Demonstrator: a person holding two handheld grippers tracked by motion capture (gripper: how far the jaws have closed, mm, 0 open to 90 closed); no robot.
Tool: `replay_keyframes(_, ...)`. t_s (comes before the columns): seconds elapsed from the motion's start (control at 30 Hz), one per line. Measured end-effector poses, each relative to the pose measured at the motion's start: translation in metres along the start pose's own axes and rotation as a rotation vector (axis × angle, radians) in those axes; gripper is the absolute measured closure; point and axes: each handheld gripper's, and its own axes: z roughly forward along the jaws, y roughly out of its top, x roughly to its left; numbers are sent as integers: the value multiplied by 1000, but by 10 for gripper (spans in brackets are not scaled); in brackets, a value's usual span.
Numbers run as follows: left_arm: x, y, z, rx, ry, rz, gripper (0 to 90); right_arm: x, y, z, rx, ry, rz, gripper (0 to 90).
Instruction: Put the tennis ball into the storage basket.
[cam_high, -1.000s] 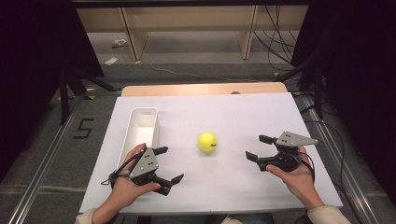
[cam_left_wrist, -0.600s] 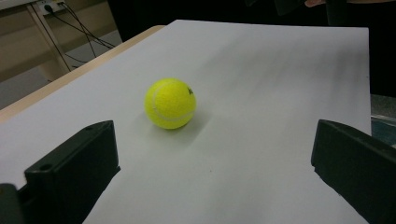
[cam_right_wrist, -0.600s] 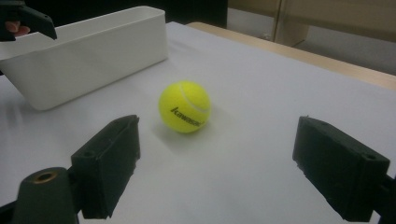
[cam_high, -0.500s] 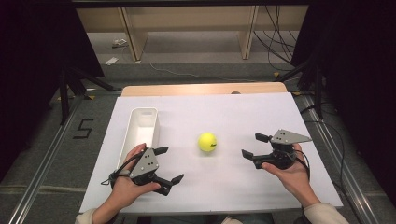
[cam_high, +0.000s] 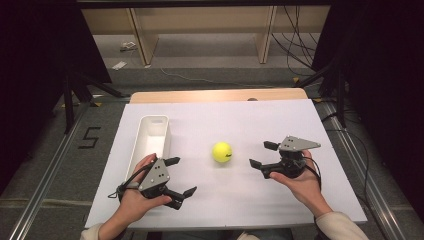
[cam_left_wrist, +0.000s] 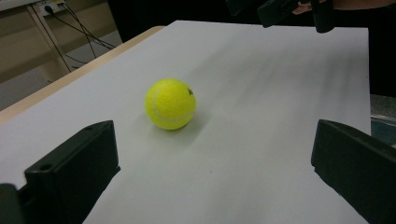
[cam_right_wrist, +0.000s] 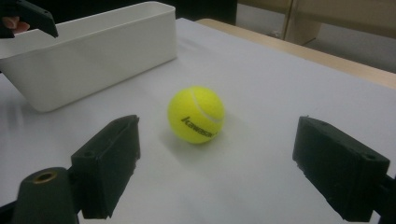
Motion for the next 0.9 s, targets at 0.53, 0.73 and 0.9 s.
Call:
replay_keyframes(0.53, 0, 0, 0, 2, -3, 3, 2, 3, 4, 19, 19, 8, -6, 155)
replay_keyframes(0.73, 0, 0, 0, 3, -3, 4, 2, 3, 6, 27, 27, 9, -6, 155)
replay_keyframes(0.9, 0, 0, 0, 3, -2, 4, 2, 2, 8, 32, 34, 11, -11, 155)
